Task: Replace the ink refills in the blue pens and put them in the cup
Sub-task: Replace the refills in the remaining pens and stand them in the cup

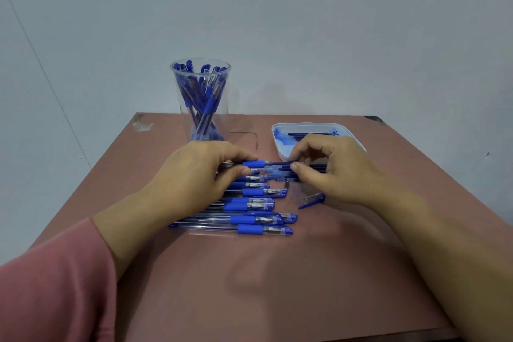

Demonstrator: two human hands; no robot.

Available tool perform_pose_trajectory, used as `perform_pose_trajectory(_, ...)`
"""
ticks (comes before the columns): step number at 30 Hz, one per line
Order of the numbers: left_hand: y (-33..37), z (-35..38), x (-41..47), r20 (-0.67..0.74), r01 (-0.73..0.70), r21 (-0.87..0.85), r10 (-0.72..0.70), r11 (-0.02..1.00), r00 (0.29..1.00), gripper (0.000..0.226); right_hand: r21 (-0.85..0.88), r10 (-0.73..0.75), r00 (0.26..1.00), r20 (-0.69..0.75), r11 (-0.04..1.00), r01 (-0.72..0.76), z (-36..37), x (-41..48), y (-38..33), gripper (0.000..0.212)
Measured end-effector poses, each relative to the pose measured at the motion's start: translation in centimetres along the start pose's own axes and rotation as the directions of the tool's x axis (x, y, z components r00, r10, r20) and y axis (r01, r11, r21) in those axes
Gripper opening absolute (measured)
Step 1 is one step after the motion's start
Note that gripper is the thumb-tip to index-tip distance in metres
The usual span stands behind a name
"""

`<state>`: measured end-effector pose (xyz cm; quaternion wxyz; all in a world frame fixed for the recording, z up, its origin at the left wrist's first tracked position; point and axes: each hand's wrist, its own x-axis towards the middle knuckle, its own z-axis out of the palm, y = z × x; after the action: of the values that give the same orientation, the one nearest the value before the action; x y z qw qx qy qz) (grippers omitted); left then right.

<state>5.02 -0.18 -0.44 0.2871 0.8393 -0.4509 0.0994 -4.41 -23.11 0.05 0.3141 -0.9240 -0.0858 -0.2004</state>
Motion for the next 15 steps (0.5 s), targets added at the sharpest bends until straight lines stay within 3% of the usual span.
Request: perform_pose_trajectory(15, -0.1, 0.4, 0.0, -0.006, 0.006, -0.027, -0.006, 1.0, 1.0, 0.026, 0.063, -0.035, 0.999, 0.038, 0.998, 0.032, 0.2, -0.3, -0.3, 0.034)
